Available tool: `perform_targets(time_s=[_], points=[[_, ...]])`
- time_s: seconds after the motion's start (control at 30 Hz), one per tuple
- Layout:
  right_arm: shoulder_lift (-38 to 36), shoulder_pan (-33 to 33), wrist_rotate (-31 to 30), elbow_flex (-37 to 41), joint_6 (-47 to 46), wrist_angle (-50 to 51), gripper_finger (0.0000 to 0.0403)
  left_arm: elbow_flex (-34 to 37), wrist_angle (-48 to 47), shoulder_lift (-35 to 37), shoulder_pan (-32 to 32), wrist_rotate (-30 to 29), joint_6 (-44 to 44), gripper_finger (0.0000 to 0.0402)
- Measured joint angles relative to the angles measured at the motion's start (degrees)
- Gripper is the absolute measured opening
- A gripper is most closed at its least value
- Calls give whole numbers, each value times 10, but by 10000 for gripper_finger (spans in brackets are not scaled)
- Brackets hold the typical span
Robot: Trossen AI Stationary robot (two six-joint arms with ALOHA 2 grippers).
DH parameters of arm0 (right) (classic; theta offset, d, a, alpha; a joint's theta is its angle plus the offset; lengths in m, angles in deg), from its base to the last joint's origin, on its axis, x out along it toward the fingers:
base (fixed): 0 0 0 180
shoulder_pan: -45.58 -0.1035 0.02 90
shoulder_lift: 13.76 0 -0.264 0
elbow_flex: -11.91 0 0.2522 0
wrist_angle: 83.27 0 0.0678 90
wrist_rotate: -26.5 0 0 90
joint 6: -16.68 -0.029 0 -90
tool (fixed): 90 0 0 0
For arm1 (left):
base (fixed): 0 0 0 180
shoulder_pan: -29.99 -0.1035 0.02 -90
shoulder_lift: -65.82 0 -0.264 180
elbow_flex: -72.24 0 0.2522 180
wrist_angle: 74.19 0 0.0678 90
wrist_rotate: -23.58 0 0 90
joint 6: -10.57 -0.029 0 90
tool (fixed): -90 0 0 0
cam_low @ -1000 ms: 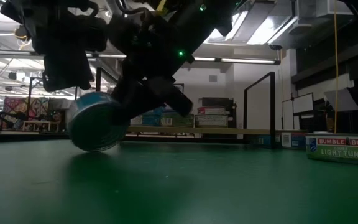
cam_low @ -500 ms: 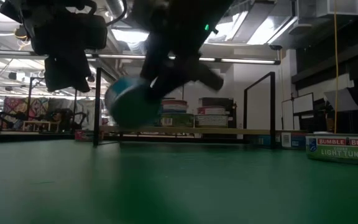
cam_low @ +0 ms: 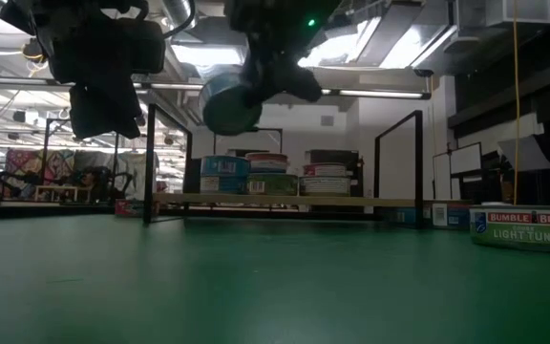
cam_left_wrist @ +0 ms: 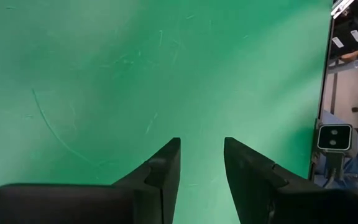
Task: Stack canned seafood by type on shelf
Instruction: Stack the yellow blue tuna can on top of the yellow blue tuna can on the shelf
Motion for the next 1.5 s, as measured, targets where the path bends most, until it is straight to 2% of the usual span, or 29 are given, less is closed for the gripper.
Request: perform_targets(time_s=[0.23, 0.53, 0.83, 1.3, 1.5], points=[[5, 75, 28, 0, 28, -95, 143, 0, 0, 0, 0, -2, -12, 118], [12, 154, 155, 0, 26, -123, 144, 1, 0, 0, 0, -4, -16, 118], [40, 172, 159, -1, 41, -172, 144, 1, 1, 0, 0, -7, -17, 118], [69, 172, 116, 0, 72, -186, 145, 1, 2, 0, 0, -8, -17, 118], [69, 172, 127, -1, 72, -181, 164, 1, 2, 0, 0, -8, -16, 118]])
